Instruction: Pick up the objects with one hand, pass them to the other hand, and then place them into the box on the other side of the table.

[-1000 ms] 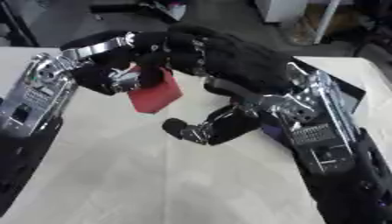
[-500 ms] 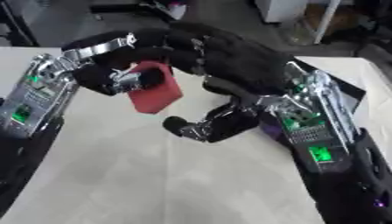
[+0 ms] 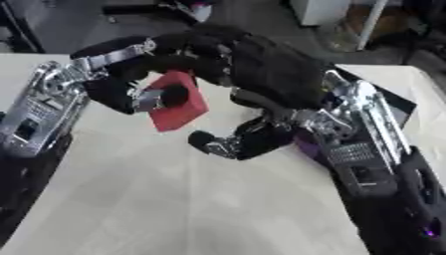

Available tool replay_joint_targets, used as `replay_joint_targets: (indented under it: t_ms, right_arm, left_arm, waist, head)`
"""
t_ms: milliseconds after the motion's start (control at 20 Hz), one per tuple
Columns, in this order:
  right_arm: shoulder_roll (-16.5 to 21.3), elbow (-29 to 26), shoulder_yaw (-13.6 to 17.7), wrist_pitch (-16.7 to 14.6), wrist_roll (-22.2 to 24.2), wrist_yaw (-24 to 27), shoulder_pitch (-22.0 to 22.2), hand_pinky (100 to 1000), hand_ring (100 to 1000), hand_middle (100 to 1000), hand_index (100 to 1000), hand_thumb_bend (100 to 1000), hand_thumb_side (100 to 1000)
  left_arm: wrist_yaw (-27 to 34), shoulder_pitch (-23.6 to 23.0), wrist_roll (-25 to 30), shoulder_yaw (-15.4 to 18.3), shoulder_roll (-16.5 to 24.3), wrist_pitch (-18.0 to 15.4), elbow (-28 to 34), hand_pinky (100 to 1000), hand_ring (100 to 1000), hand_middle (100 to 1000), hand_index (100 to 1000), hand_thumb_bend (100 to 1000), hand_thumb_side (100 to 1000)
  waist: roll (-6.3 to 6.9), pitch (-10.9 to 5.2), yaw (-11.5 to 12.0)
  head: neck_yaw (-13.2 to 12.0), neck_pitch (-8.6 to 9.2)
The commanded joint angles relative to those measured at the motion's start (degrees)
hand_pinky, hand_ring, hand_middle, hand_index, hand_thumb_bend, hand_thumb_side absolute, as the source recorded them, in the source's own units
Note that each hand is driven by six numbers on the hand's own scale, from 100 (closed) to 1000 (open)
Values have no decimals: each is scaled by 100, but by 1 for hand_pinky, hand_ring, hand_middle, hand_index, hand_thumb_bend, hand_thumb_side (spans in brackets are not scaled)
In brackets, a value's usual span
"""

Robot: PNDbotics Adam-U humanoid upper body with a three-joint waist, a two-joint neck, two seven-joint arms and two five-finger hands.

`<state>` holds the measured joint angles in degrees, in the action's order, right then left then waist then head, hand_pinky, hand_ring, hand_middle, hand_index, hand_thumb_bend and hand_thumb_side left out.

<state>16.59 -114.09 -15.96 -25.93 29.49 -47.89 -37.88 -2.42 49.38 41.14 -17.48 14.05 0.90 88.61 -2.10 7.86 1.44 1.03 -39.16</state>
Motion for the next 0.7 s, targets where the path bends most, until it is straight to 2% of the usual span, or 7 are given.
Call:
replay_joint_targets:
  t_ms: [50, 450, 700]
  right_arm:
    - [64, -51, 26, 1, 17, -73, -111, 1000, 984, 1000, 960, 346, 391]
    - [55, -51, 15, -7, 97, -214, -110, 1000, 988, 1000, 942, 346, 387]
    - [53, -51, 2, -43, 183, -318, -110, 1000, 992, 1000, 936, 313, 304]
  left_arm:
    - [-56, 86, -20, 9, 53, -65, 42, 673, 463, 368, 505, 100, 547]
    - [-201, 98, -56, -32, 41, -201, 78, 674, 464, 368, 506, 100, 540]
    - [-216, 126, -49, -51, 34, -240, 123, 675, 465, 369, 507, 100, 533]
  waist:
    - [9, -83, -6]
    - [12, -83, -9]
    - [13, -84, -11]
  head:
    - [4, 37]
    - [13, 31]
    - [15, 29]
